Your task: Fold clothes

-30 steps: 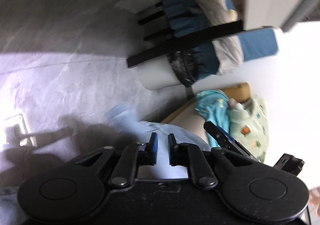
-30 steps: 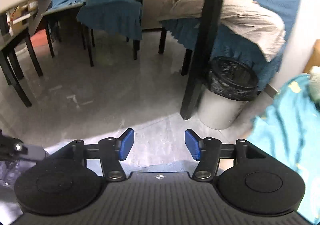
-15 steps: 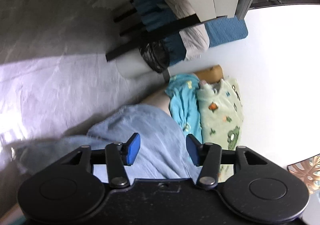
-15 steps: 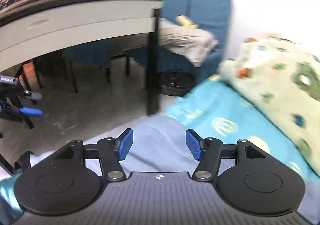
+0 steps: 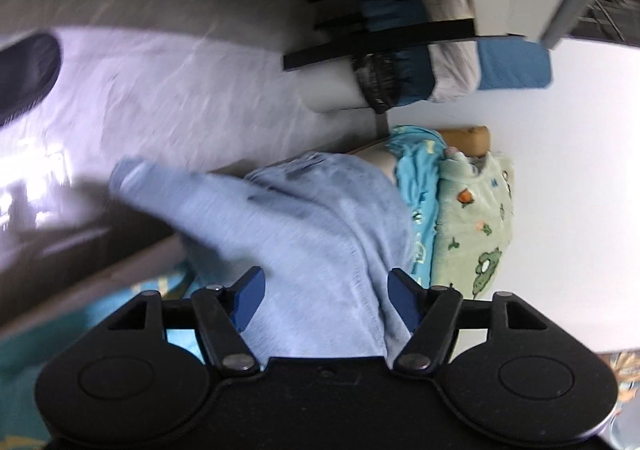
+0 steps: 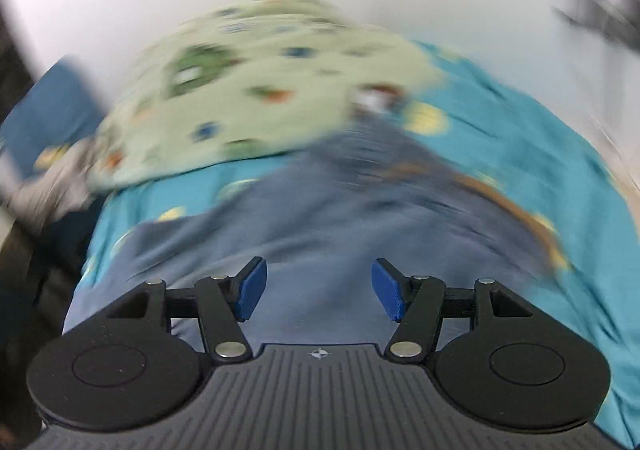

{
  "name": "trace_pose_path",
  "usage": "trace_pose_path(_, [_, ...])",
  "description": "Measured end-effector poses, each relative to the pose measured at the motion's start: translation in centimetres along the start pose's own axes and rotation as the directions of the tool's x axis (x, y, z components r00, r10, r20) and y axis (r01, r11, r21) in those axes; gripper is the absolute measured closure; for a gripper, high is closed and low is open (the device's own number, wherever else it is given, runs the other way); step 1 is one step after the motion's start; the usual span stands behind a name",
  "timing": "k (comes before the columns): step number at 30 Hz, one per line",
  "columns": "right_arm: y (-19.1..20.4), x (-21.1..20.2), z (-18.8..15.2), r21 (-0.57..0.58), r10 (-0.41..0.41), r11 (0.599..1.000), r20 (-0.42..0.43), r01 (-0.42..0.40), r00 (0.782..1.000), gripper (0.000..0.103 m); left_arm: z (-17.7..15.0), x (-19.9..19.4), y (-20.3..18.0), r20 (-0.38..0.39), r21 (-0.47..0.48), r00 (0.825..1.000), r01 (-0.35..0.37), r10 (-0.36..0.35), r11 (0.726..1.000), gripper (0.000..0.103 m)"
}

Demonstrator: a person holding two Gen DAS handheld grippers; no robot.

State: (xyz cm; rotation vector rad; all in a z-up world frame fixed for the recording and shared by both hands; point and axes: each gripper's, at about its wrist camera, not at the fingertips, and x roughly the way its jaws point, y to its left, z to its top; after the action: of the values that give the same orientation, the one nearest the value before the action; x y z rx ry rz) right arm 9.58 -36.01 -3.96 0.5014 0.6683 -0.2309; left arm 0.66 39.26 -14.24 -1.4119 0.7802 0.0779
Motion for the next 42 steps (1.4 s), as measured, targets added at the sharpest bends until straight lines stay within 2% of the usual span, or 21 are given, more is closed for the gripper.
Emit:
trace_pose_path(1, [-2.1, -0.1, 0.0, 0.065, -0.019, 0.998, -0.006, 0.019, 1.0, 0.041, -0.3, 0.4, 0.5, -0.003, -0.015, 1.0, -0.008, 0.008, 1.0, 0.037])
trace_pose_path(4, [-7.2, -0.7, -0.4, 0.255, -0.001, 0.967, 0.009, -0.002, 1.0, 0.04, -0.9, 1.2, 1.5, -0.011, -0.06, 0.998, -0.058, 0.057, 0.997, 0.037])
trace_pose_path(10, [-13.6, -1.7, -1.7, 0.551, -0.003, 0.835, 0.022, -0.01, 1.0, 0.036, -1.2, 1.9, 2.6, -0.017, -0.066, 0.996, -0.085, 0.084, 0.994, 0.035])
trace_pose_path(13, [-14.6, -0.9, -2.1, 0.587, 0.031, 0.81, -0.019, -0.014, 0.999, 0.036, -1.1, 3.1, 3.2, -0.039, -0.089, 0.995, -0.098, 0.095, 0.991, 0.035])
trace_pose_path(17, [-15.3, 0.9, -2.8, 0.626, 0.035, 0.779, -0.09, 0.029, 0.995, 0.035, -0.8, 4.8, 3.2, -0.03, -0.107, 0.997, -0.069, 0.066, 0.992, 0.035])
trace_pose_path(21, [-15.7, 3.4, -2.3, 0.609, 0.002, 0.788, -0.138, 0.084, 0.99, 0.035, -0.4, 5.8, 2.8, -0.015, -0.111, 0.998, -0.061, 0.059, 0.992, 0.037])
trace_pose_path(22, [-15.8, 4.1, -2.2, 0.609, -0.01, 0.788, -0.143, 0.095, 0.99, 0.035, -0.4, 5.9, 2.5, -0.015, -0.102, 0.998, -0.064, 0.062, 0.993, 0.04])
trace_pose_path(25, [-16.3, 5.6, -2.2, 0.613, -0.05, 0.782, -0.126, 0.117, 0.991, 0.038, -0.1, 6.5, 1.9, -0.016, -0.063, 0.997, -0.083, 0.082, 0.995, 0.058])
trace_pose_path(27, [-16.5, 6.6, -2.2, 0.619, -0.058, 0.777, -0.109, 0.113, 0.992, 0.046, -0.2, 6.5, 1.6, -0.003, -0.05, 0.996, -0.085, 0.085, 0.995, 0.077])
trace_pose_path(28, [-16.5, 6.9, -2.4, 0.626, -0.07, 0.771, -0.102, 0.119, 0.992, 0.058, -0.3, 6.3, 1.4, 0.012, -0.042, 0.997, -0.07, 0.071, 0.997, 0.081])
trace_pose_path(29, [-16.5, 7.1, -2.5, 0.632, -0.083, 0.765, -0.096, 0.125, 0.992, 0.065, -0.3, 5.9, 1.1, 0.03, -0.026, 0.998, -0.048, 0.049, 0.999, 0.09])
trace_pose_path(30, [-16.4, 7.1, -2.7, 0.634, -0.1, 0.762, -0.089, 0.134, 0.991, 0.069, -0.5, 5.5, 0.7, 0.047, -0.008, 0.999, -0.027, 0.027, 1.0, 0.095])
trace_pose_path(31, [-16.2, 7.0, -2.9, 0.636, -0.118, 0.758, -0.083, 0.143, 0.99, 0.081, -0.7, 5.0, 0.2, 0.062, 0.01, 0.998, -0.015, 0.014, 1.0, 0.097])
trace_pose_path(32, [-16.0, 6.6, -2.8, 0.635, -0.129, 0.76, -0.064, 0.14, 0.99, 0.091, -0.9, 4.5, -0.3, 0.075, 0.026, 0.997, -0.01, 0.008, 1.0, 0.099])
trace_pose_path(34, [-15.5, 5.3, -2.6, 0.641, -0.117, 0.763, 0.006, 0.086, 0.993, 0.094, -1.2, 3.4, -1.4, 0.1, 0.058, 0.995, 0.0, -0.006, 0.998, 0.1])
trace_pose_path(37, [-15.0, 2.6, -2.3, 0.641, -0.062, 0.767, 0.137, -0.041, 0.989, 0.095, -1.6, 1.6, -3.0, 0.137, 0.076, 0.989, 0.041, -0.051, 0.996, 0.102])
trace_pose_path(40, [-14.3, -0.7, -2.1, 0.6, -0.011, 0.785, 0.264, -0.155, 0.965, 0.096, -2.1, -0.1, -4.3, 0.158, 0.078, 0.983, 0.083, -0.095, 0.993, 0.102])
trace_pose_path(42, [-14.2, -2.5, -2.2, 0.587, -0.012, 0.785, 0.334, -0.199, 0.942, 0.096, -2.4, -1.5, -4.6, 0.173, 0.078, 0.978, 0.108, -0.12, 0.991, 0.102])
